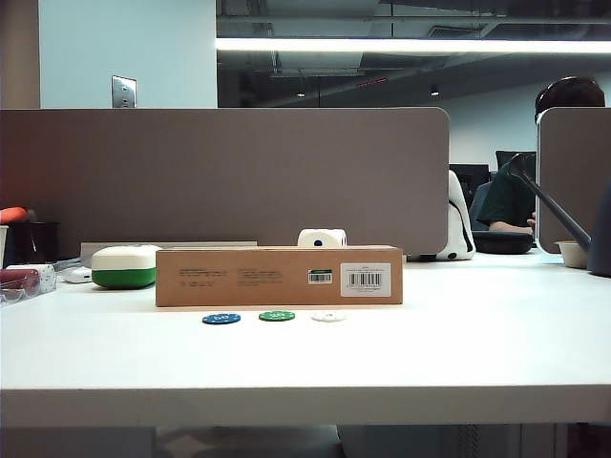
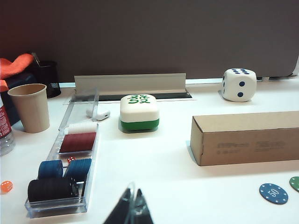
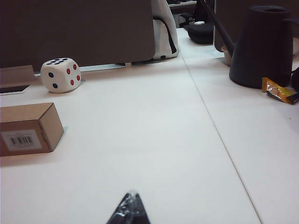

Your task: Push the chip with the lowest value in the row forward next to the rectangular box.

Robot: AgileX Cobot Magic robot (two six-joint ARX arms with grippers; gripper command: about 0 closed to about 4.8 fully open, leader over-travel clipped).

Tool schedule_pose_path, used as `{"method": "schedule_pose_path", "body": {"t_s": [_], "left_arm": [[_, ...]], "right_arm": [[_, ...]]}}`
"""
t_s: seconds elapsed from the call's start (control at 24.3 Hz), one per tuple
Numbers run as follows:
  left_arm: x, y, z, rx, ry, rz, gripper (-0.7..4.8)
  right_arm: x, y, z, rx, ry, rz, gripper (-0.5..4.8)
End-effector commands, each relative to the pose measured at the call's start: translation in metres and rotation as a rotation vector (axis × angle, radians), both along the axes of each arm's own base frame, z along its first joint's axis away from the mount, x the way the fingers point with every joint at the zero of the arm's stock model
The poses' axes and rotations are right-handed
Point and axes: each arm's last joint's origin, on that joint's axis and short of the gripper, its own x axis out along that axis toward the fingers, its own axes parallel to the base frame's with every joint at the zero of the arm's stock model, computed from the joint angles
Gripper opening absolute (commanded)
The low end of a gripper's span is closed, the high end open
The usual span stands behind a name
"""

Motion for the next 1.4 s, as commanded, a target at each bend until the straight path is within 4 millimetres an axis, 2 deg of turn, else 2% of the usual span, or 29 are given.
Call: {"method": "schedule_pose_path", "body": {"t_s": [0.04, 0.12, 0.29, 0.37, 0.53, 0.7, 0.78, 0.86, 1.11, 1.23, 1.4], "left_arm": [[-0.003, -0.002, 0.01, 0.004, 0.0, -0.021, -0.05], [-0.004, -0.006, 0.015, 0.005, 0.011, -0.06, -0.05], [-0.004, -0.018, 0.019, 0.014, 0.082, -0.192, -0.05], [-0.002, -0.03, 0.02, 0.029, 0.136, -0.3, -0.05], [0.008, -0.06, 0.022, 0.093, 0.314, -0.509, -0.05], [0.031, -0.074, 0.022, 0.135, 0.474, -0.524, -0.05], [0.044, -0.082, 0.026, 0.151, 0.527, -0.517, -0.05], [0.049, -0.085, 0.032, 0.149, 0.523, -0.518, -0.05], [0.052, -0.087, 0.042, 0.143, 0.498, -0.52, -0.05], [0.052, -0.087, 0.042, 0.142, 0.495, -0.516, -0.05], [0.052, -0.087, 0.042, 0.143, 0.496, -0.516, -0.05]], "right_arm": [[0.0, 0.0, 0.0, 0.142, -0.007, -0.002, -0.06], [0.0, 0.0, 0.0, 0.22, -0.005, -0.004, -0.06], [0.0, 0.0, 0.0, 0.239, -0.004, -0.003, -0.06], [0.0, 0.0, 0.0, 0.255, -0.004, -0.002, -0.06], [0.0, 0.0, 0.0, 0.392, 0.003, -0.001, -0.06], [0.0, 0.002, 0.004, 0.392, -0.022, 0.058, -0.06], [-0.001, 0.004, 0.01, 0.389, -0.064, 0.148, -0.06], [-0.001, 0.006, 0.012, 0.386, -0.067, 0.213, -0.06], [-0.002, 0.007, 0.008, 0.395, 0.011, 0.243, -0.06], [-0.005, 0.008, 0.024, 0.54, 0.007, 0.279, -0.06], [-0.012, 0.007, 0.063, 0.502, -0.092, 0.287, -0.06]]}}
